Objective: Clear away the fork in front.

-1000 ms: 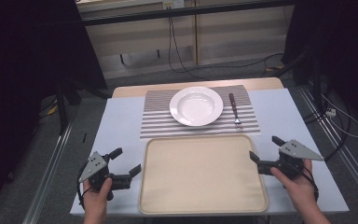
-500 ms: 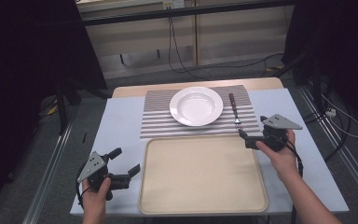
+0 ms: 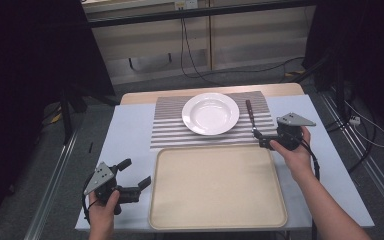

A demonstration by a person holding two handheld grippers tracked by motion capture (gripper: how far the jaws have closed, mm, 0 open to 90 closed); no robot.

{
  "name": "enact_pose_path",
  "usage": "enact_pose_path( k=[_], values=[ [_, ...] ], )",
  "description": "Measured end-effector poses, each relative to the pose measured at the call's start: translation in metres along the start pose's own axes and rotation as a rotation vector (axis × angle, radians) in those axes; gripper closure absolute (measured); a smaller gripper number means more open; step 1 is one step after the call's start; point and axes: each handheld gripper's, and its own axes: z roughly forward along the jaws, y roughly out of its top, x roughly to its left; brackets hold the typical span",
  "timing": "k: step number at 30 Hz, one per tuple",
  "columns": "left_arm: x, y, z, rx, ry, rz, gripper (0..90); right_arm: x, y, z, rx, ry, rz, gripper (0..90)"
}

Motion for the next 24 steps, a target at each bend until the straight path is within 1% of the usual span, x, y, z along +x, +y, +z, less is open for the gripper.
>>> enact_pose_path(
  k=[5, 6, 7, 9, 10, 11, 12, 13, 14, 15, 16, 17, 18, 19, 21, 22, 23, 24],
  values=[
    [0.000, 0.000, 0.001, 0.001, -0.001, -0.004, 2.2, -0.002, 0.007, 0.009, 0.013, -0.005, -0.007, 4.7],
    [0.000, 0.000, 0.001, 0.002, -0.004, 0.003, 2.2, -0.003, 0.008, 0.010, 0.014, -0.002, -0.007, 4.7],
    [0.000, 0.000, 0.002, 0.002, -0.002, -0.003, 2.2, -0.004, 0.011, 0.014, 0.021, -0.003, 0.001, 5.0],
    [0.000, 0.000, 0.002, 0.006, -0.001, -0.001, 2.2, -0.005, 0.012, 0.016, 0.019, -0.004, 0.005, 5.2],
    [0.000, 0.000, 0.002, 0.007, -0.003, 0.001, 2.2, -0.008, 0.015, 0.022, 0.023, -0.005, 0.014, 5.9],
    [0.000, 0.000, 0.002, 0.007, -0.003, 0.001, 2.2, -0.008, 0.015, 0.022, 0.023, -0.005, 0.014, 5.9],
    [0.000, 0.000, 0.002, 0.007, -0.002, 0.002, 2.2, -0.010, 0.018, 0.027, 0.032, -0.013, 0.009, 6.8],
    [0.000, 0.000, 0.001, 0.007, 0.000, 0.000, 2.2, -0.010, 0.018, 0.027, 0.032, -0.013, 0.009, 6.8],
    [0.000, 0.000, 0.001, 0.009, 0.000, 0.001, 2.3, -0.013, 0.020, 0.033, 0.040, -0.027, 0.017, 6.9],
    [0.001, -0.001, 0.002, 0.008, -0.001, 0.002, 2.3, -0.013, 0.020, 0.033, 0.040, -0.027, 0.017, 6.9],
    [0.001, -0.001, 0.002, 0.009, 0.000, 0.002, 2.2, -0.015, 0.021, 0.039, 0.055, -0.023, 0.041, 8.5],
    [0.001, -0.001, 0.002, 0.010, 0.000, 0.002, 2.2, -0.015, 0.021, 0.039, 0.055, -0.023, 0.041, 8.5],
    [0.001, -0.001, 0.002, 0.012, 0.000, 0.003, 2.3, -0.018, 0.022, 0.045, 0.073, -0.035, 0.030, 12.6],
    [0.001, -0.001, 0.002, 0.013, -0.001, 0.004, 2.3, -0.018, 0.022, 0.045, 0.073, -0.035, 0.030, 12.6],
    [0.000, -0.001, 0.002, 0.012, 0.006, -0.002, 2.2, -0.020, 0.022, 0.051, 0.088, -0.036, 0.021, 15.0],
    [0.001, -0.001, 0.002, 0.018, -0.002, 0.009, 2.2, -0.022, 0.022, 0.057, 0.108, -0.037, 0.018, 19.5],
    [0.001, -0.001, 0.002, 0.018, -0.002, 0.009, 2.3, -0.022, 0.022, 0.057, 0.108, -0.037, 0.018, 19.5],
    [0.001, -0.001, 0.002, 0.020, -0.002, 0.010, 2.3, -0.022, 0.022, 0.059, 0.115, -0.037, 0.022, 22.5]
  ],
)
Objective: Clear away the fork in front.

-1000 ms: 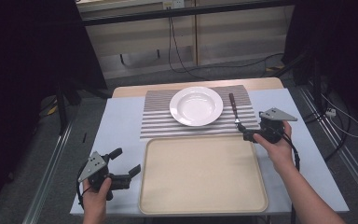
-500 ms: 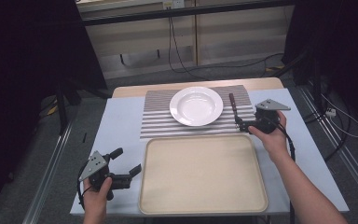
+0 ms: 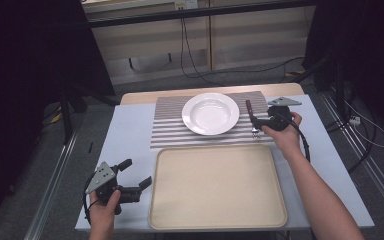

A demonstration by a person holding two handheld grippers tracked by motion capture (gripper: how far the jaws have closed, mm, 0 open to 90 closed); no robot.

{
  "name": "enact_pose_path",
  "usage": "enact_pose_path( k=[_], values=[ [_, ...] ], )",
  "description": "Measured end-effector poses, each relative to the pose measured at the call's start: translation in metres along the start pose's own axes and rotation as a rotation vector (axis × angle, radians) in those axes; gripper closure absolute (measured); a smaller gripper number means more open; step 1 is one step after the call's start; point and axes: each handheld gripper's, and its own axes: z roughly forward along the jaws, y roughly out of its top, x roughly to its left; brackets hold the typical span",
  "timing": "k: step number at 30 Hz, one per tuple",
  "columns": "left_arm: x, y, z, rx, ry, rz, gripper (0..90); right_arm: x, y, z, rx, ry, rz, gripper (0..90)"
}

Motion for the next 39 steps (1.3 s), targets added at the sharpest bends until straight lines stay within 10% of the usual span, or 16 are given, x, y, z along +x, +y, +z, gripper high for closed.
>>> enact_pose_path(
  k=[17, 29, 39],
  values=[
    [0.002, 0.000, 0.001, 0.006, 0.014, 0.009, 2.3, -0.013, 0.000, 0.049, 0.132, 0.000, 0.031, 64.0],
    [0.001, -0.001, 0.004, 0.016, 0.013, 0.015, 2.3, -0.006, 0.003, 0.074, 0.220, -0.005, 0.023, 72.4],
    [0.001, -0.001, 0.003, 0.007, 0.017, 0.011, 2.2, -0.012, 0.003, 0.063, 0.294, 0.007, 0.056, 78.3]
  ],
)
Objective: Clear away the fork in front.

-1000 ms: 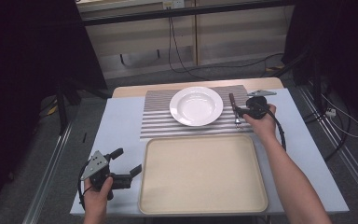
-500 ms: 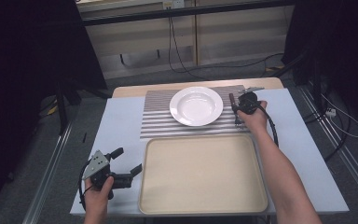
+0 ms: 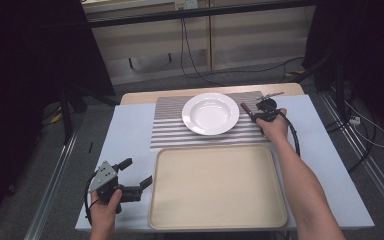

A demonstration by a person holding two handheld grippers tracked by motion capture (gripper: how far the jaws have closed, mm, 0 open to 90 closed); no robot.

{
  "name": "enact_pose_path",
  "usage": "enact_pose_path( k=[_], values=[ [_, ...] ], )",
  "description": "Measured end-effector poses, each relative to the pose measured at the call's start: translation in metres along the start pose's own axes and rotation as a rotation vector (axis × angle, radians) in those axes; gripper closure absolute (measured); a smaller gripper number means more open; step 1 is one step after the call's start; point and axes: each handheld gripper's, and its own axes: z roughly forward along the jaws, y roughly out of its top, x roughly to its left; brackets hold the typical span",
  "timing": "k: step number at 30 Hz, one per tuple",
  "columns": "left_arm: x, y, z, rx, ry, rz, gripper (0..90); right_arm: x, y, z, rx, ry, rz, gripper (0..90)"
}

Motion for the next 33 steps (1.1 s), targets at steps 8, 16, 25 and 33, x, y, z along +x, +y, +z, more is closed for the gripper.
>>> enact_pose_path(
  k=[8, 16, 25, 33],
  values=[
    [0.000, 0.000, 0.000, -0.003, -0.007, -0.004, 2.2, -0.008, -0.027, -0.027, -0.003, 0.023, -0.014, 78.2],
    [0.000, 0.000, -0.002, -0.004, -0.001, 0.000, 2.2, -0.008, -0.045, -0.056, 0.096, 0.027, -0.105, 78.2],
    [-0.001, 0.000, 0.002, 0.010, -0.011, 0.010, 2.2, -0.003, -0.045, -0.057, 0.122, -0.008, -0.137, 74.5],
    [-0.002, 0.000, 0.004, 0.012, -0.020, 0.010, 2.2, -0.008, -0.038, -0.054, 0.163, 0.017, -0.097, 74.6]
  ],
)
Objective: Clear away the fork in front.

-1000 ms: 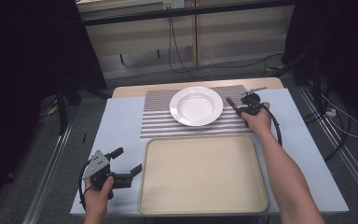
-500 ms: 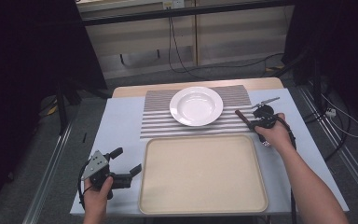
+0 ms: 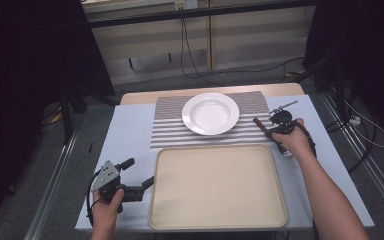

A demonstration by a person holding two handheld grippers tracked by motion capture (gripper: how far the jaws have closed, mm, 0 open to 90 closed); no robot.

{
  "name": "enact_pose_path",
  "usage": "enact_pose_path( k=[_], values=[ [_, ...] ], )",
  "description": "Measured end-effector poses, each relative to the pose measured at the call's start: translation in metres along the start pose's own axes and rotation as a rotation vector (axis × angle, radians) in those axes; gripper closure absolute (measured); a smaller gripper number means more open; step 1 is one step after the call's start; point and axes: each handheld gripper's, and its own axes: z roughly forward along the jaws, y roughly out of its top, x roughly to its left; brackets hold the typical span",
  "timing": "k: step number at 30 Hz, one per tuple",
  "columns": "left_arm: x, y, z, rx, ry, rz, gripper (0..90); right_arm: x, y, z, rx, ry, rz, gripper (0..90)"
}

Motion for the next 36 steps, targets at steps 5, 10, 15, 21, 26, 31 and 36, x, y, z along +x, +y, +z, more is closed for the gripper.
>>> enact_pose_path(
  k=[5, 10, 15, 21, 26, 31, 36],
  values=[
    [0.000, 0.000, 0.000, -0.002, 0.000, -0.004, 2.2, 0.004, 0.004, 0.000, 0.033, -0.022, -0.008, 74.7],
    [-0.001, 0.001, 0.000, -0.001, -0.001, 0.003, 2.2, 0.006, 0.006, 0.001, 0.049, -0.044, 0.017, 74.8],
    [-0.002, 0.002, -0.002, -0.013, 0.002, 0.003, 2.2, 0.010, 0.009, 0.002, 0.068, -0.066, 0.006, 74.9],
    [-0.003, 0.003, -0.002, -0.009, 0.008, 0.012, 2.3, 0.009, 0.009, 0.002, 0.070, -0.060, 0.024, 75.2],
    [-0.003, 0.003, -0.001, -0.014, 0.007, 0.011, 2.3, 0.009, 0.013, 0.004, 0.109, -0.066, 0.014, 75.7],
    [-0.003, 0.003, -0.002, -0.019, 0.018, 0.019, 2.3, 0.008, 0.017, 0.005, 0.135, -0.065, 0.026, 76.7],
    [-0.003, 0.003, -0.001, -0.007, 0.004, 0.034, 2.3, 0.007, 0.018, 0.005, 0.142, -0.056, 0.043, 77.1]
  ],
)
